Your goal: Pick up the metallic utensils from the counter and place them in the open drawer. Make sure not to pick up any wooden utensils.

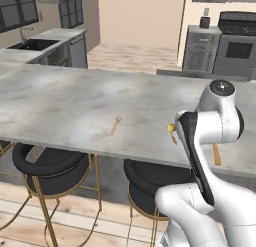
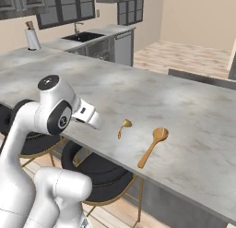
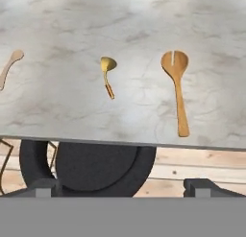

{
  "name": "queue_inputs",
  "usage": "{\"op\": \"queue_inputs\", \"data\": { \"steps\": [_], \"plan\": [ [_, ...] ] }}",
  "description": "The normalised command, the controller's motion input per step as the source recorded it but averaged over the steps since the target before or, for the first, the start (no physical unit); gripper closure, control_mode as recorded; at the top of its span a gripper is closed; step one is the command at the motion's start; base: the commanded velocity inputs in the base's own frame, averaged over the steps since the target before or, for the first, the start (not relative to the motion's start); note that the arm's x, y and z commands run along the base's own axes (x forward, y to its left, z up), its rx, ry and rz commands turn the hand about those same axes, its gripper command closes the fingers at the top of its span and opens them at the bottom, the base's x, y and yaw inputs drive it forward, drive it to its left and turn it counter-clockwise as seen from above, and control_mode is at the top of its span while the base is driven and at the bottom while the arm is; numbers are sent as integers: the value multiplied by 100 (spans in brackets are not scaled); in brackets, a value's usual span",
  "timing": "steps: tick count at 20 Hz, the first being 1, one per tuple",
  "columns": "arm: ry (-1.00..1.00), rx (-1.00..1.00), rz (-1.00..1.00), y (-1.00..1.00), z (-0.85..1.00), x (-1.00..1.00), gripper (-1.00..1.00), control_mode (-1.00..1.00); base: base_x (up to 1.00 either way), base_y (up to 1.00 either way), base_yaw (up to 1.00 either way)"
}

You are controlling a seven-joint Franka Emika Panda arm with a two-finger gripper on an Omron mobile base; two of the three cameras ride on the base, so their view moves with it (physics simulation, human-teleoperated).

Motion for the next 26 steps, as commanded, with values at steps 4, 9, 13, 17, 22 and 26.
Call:
{"op": "queue_inputs", "data": {
  "steps": [4, 9, 13, 17, 22, 26],
  "plan": [
    [8, 0, 3, -26, -50, 51, -100, -100, 0, 0, 0],
    [5, 2, 6, -7, -56, 60, -100, -100, 0, 0, 0],
    [0, 4, 12, -8, -35, 58, -100, -100, 0, 0, 0],
    [0, 2, 12, -10, -37, 59, -100, -100, 0, 0, 0],
    [2, 0, 8, -12, -32, 48, -100, -100, 0, 0, 0],
    [3, 0, 0, -12, -33, 33, -100, -100, 0, 0, 0]
  ]
}}
